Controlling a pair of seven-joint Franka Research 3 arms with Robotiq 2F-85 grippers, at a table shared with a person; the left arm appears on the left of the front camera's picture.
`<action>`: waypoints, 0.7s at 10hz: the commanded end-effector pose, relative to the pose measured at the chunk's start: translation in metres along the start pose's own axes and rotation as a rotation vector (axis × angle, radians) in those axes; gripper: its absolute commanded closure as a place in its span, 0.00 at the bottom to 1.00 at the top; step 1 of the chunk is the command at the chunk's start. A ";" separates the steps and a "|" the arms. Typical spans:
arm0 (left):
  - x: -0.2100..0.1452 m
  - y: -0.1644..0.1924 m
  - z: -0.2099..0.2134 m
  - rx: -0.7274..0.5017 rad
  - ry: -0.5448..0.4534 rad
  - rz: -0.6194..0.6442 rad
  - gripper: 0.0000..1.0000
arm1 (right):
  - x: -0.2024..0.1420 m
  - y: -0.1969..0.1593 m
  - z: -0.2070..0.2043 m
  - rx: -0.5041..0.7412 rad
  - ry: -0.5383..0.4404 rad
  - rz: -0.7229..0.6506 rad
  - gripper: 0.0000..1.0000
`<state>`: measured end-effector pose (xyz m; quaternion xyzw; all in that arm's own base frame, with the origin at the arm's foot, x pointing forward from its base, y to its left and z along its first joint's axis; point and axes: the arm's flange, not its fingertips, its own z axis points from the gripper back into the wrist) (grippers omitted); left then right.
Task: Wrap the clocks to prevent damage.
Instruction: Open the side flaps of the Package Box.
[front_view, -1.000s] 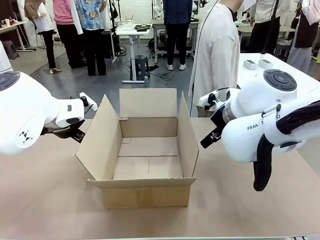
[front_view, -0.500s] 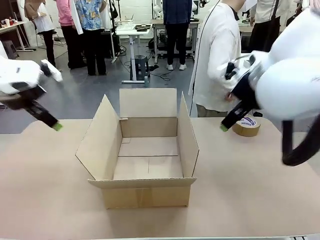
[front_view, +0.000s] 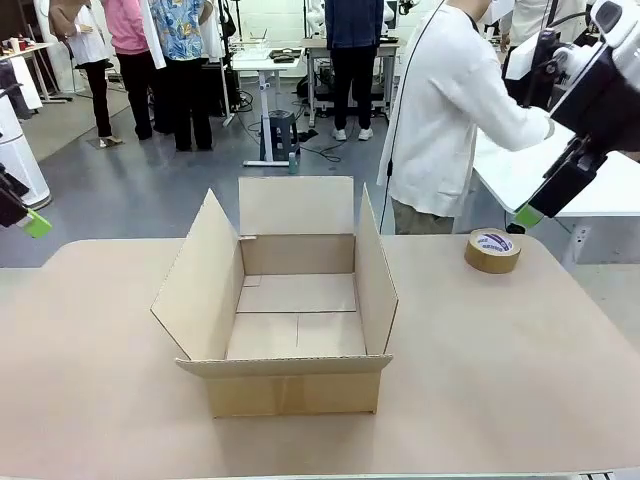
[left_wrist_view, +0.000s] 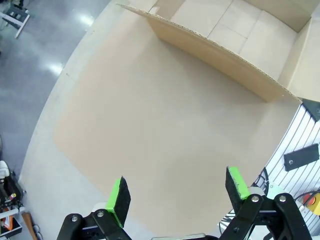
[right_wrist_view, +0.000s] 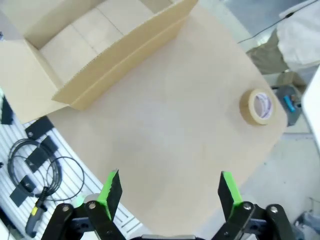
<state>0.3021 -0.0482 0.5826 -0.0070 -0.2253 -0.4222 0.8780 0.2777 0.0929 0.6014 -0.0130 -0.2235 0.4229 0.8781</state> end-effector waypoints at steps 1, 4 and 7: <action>0.000 0.000 0.005 0.005 -0.006 -0.002 0.00 | -0.001 -0.001 0.007 -0.011 -0.009 0.000 0.00; -0.014 0.036 0.023 -0.221 -0.244 -0.176 0.00 | -0.041 -0.052 0.015 0.366 -0.358 0.157 0.00; -0.042 0.065 0.043 -0.309 -0.285 -0.247 0.00 | -0.085 -0.075 0.031 0.368 -0.458 0.147 0.00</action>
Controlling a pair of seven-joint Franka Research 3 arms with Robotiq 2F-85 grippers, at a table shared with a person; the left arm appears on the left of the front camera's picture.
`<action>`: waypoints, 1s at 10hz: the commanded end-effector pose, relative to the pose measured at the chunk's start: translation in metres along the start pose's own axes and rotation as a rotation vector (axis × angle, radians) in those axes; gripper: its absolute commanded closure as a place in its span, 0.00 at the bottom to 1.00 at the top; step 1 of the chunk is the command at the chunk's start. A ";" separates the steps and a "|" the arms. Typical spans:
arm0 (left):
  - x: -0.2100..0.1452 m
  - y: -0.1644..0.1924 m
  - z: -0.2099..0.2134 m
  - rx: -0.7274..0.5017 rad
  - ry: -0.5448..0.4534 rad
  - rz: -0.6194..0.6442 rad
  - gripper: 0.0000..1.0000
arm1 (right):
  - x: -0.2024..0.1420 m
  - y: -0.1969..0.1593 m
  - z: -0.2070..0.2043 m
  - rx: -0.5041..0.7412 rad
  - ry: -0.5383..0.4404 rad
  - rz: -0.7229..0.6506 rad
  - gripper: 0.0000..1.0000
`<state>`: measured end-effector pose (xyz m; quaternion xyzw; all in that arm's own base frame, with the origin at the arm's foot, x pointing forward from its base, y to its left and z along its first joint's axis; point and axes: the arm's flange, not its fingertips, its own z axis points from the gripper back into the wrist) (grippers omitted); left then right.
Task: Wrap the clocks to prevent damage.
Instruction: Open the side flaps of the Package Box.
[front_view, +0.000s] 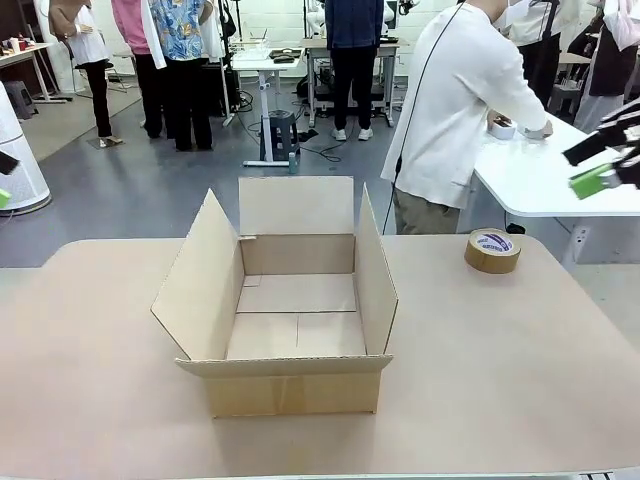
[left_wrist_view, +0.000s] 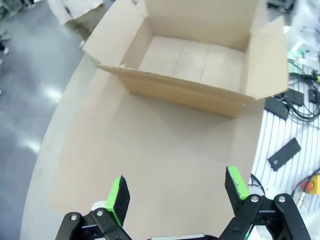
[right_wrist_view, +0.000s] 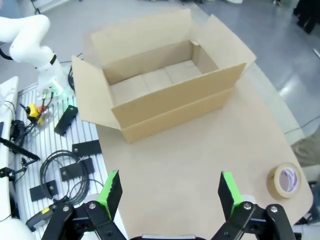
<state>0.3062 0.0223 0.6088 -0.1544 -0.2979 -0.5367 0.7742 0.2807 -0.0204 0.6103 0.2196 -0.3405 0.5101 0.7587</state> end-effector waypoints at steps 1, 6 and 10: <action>-0.016 0.017 0.023 -0.078 -0.003 0.006 0.00 | -0.011 0.008 0.016 0.015 0.010 0.016 0.00; -0.057 0.031 0.054 -0.197 -0.199 0.050 0.00 | -0.041 0.019 0.056 0.034 -0.080 0.022 0.00; -0.060 0.020 0.047 -0.204 -0.144 0.058 0.00 | -0.045 0.019 0.051 0.014 -0.035 -0.020 0.00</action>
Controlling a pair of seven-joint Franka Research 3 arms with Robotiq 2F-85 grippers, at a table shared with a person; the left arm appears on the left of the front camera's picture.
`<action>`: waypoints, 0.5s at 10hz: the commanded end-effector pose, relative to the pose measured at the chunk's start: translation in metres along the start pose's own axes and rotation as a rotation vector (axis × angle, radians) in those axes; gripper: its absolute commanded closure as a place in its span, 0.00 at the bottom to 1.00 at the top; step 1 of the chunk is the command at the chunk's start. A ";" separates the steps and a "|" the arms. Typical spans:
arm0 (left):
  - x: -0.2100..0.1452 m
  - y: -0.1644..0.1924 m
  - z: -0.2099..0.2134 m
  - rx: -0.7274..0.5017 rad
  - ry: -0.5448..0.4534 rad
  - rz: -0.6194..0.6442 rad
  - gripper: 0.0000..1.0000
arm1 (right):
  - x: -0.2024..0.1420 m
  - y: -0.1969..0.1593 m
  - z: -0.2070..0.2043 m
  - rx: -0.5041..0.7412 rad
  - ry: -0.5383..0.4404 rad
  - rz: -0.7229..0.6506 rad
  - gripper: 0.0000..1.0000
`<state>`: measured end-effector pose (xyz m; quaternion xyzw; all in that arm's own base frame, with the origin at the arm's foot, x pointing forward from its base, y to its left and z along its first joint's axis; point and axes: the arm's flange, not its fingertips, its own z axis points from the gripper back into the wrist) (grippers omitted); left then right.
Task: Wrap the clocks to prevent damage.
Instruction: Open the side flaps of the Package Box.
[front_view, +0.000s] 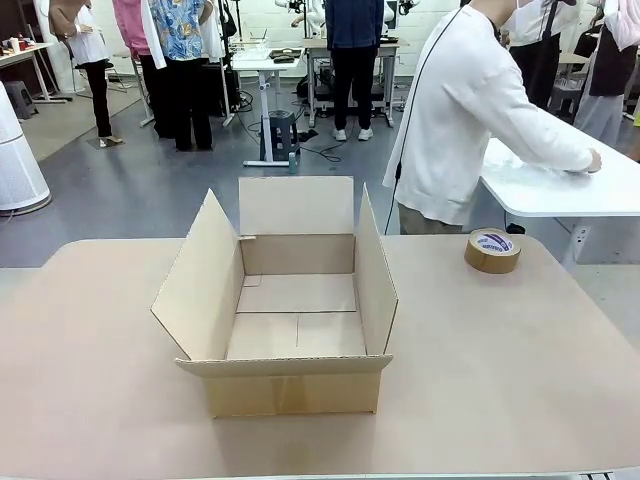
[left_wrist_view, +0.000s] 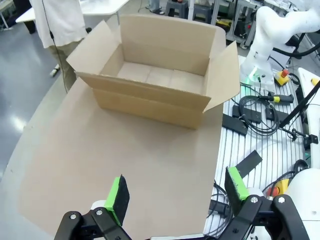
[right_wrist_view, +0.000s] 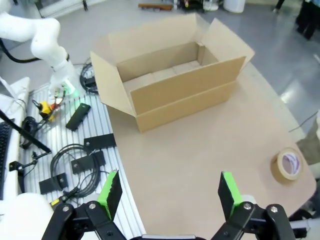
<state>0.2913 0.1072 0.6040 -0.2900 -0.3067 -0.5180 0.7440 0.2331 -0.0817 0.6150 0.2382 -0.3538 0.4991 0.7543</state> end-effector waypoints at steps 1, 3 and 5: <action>0.000 0.002 0.003 0.004 -0.025 -0.007 0.00 | 0.001 0.001 0.001 0.004 -0.011 0.011 0.00; 0.000 0.002 0.003 0.004 -0.025 -0.007 0.00 | 0.001 0.001 0.001 0.004 -0.011 0.011 0.00; 0.000 0.002 0.003 0.004 -0.025 -0.007 0.00 | 0.001 0.001 0.001 0.004 -0.011 0.011 0.00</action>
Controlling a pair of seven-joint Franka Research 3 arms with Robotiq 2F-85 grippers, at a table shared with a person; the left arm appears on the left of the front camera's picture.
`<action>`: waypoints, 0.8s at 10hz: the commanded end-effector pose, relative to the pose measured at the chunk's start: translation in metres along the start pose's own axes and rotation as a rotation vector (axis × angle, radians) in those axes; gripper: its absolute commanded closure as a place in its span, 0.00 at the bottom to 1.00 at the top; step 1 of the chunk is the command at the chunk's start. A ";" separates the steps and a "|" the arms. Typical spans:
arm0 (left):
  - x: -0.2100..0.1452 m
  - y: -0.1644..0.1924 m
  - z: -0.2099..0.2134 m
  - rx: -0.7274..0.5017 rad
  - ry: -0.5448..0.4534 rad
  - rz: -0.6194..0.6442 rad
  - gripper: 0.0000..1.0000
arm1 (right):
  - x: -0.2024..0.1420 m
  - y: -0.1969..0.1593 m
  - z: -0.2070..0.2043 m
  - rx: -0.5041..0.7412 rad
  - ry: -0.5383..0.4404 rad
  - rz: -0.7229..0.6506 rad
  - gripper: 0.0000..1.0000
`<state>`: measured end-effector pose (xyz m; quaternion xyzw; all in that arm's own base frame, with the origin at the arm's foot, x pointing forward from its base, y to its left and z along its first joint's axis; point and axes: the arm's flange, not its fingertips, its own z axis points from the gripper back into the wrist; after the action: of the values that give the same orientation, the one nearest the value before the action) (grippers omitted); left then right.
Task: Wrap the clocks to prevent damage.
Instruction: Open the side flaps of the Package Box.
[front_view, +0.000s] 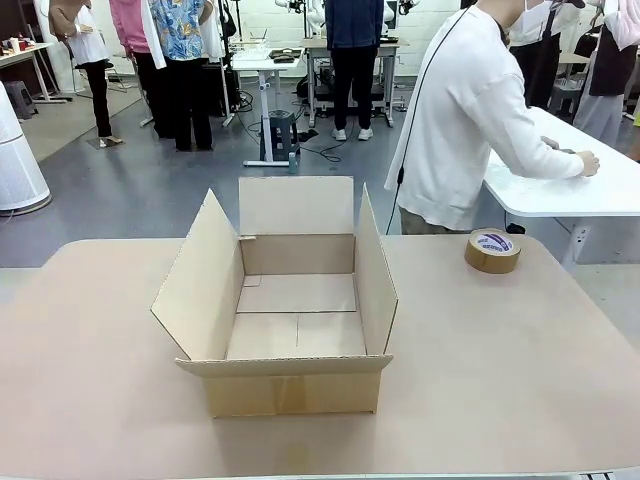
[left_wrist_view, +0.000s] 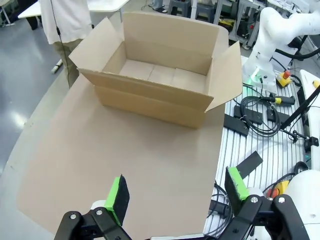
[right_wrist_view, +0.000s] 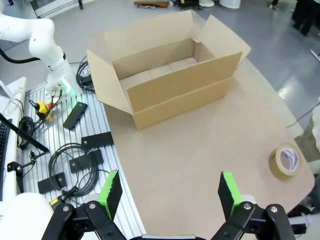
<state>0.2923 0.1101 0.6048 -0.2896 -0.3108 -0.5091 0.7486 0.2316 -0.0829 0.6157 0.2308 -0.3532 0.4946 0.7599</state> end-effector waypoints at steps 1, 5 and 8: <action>0.001 0.000 0.000 -0.009 -0.017 -0.022 0.00 | 0.002 0.000 -0.001 0.021 -0.021 0.018 0.00; 0.001 0.000 0.000 -0.009 -0.017 -0.022 0.00 | 0.002 0.000 -0.001 0.021 -0.021 0.018 0.00; 0.000 -0.001 -0.001 -0.003 0.003 0.002 0.00 | 0.002 0.000 -0.001 0.021 -0.021 0.018 0.00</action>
<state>0.2922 0.1096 0.6037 -0.2895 -0.3076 -0.5090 0.7500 0.2309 -0.0833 0.6154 0.2299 -0.3529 0.4969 0.7588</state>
